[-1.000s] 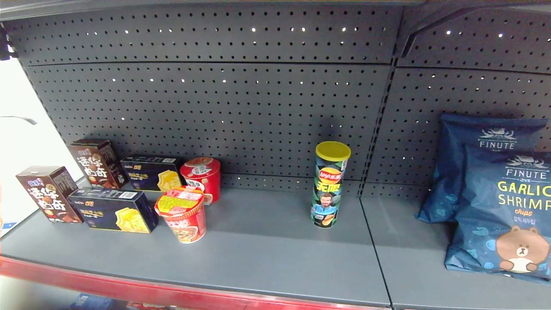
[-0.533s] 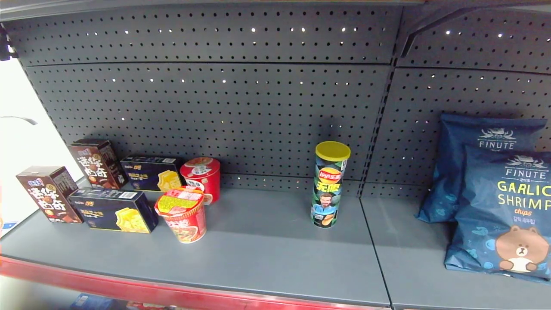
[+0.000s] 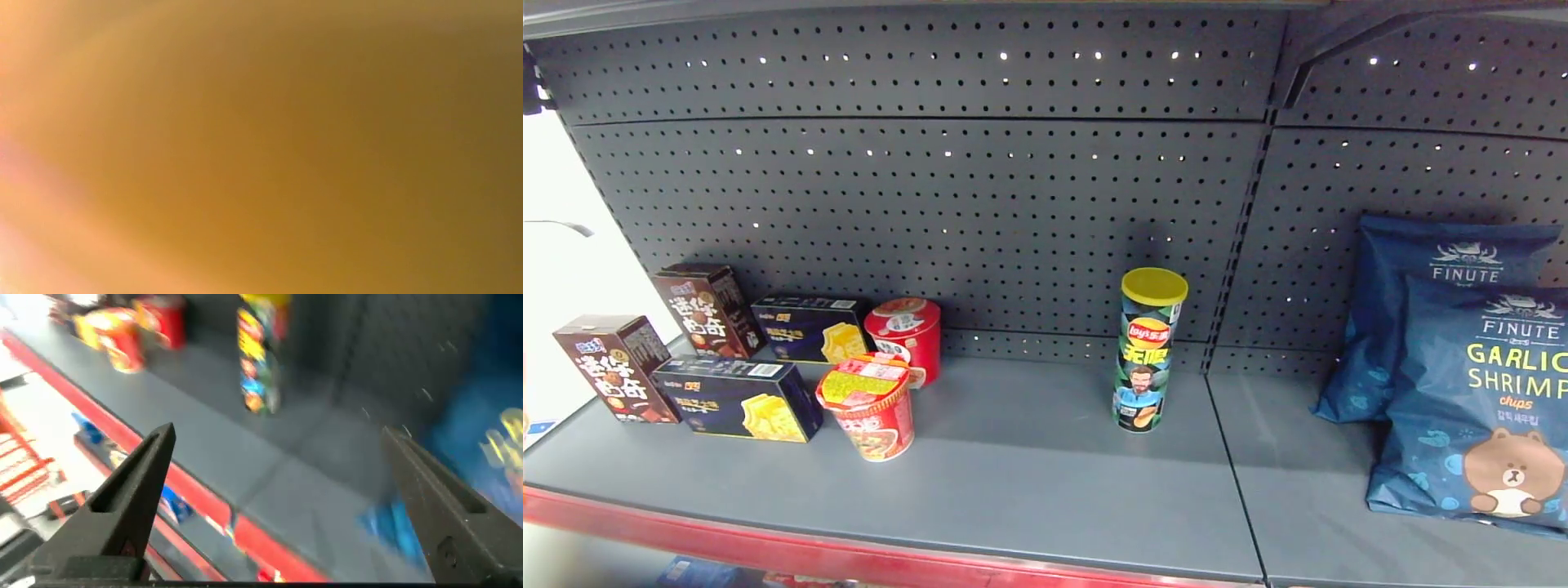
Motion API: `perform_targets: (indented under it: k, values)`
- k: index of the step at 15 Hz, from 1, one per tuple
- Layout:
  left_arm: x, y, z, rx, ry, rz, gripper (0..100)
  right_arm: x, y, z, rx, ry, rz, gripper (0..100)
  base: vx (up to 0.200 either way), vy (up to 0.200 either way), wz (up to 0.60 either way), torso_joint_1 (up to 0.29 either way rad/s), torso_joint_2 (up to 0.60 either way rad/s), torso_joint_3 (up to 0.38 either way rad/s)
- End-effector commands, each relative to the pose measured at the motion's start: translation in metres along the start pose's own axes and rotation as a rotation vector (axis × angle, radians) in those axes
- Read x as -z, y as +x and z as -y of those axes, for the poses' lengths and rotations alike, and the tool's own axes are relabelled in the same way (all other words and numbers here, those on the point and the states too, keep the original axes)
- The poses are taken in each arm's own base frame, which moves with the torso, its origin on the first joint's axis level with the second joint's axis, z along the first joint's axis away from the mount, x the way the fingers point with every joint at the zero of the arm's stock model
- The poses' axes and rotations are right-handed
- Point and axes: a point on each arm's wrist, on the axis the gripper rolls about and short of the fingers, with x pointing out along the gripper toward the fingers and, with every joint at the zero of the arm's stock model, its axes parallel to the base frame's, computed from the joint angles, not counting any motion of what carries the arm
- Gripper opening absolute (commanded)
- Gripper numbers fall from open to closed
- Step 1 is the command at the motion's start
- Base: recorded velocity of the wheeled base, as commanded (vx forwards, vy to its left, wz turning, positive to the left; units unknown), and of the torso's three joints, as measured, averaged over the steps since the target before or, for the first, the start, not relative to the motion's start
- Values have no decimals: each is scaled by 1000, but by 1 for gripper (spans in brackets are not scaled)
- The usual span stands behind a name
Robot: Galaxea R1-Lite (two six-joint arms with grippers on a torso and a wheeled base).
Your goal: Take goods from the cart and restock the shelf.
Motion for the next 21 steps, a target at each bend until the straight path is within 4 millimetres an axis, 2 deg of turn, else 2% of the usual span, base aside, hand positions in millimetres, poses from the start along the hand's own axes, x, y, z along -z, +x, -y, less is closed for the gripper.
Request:
perform_targets:
  k: [1, 6, 7, 8, 10, 16, 21]
  values:
    - [1, 0, 0, -3, -1, -2, 0, -10, 61, 10, -141, 8, -54, 100, 0, 0, 0, 0, 0, 0]
    - [0, 0, 0, -5, -2, 1, 0, 6, 136, 19, -215, 40, -203, 100, 0, 0, 0, 0, 0, 0]
    - [0, 0, 0, -3, -8, 3, 0, 10, 151, 20, -239, 39, -199, 100, 0, 0, 0, 0, 0, 0]
    - [0, 0, 0, -3, -10, 3, 0, 10, 154, 20, -248, 40, -196, 100, 0, 0, 0, 0, 0, 0]
    - [1, 0, 0, -5, -25, 3, 0, 7, 182, 26, -354, 48, -164, 100, 0, 0, 0, 0, 0, 0]
    - [2, 1, 0, 1, -28, 0, 0, 27, 227, 34, -485, 75, -172, 100, 0, 0, 0, 0, 0, 0]
    - [5, 2, 1, 5, -30, -11, 0, 38, 269, 61, -454, 93, -181, 100, 0, 0, 0, 0, 0, 0]
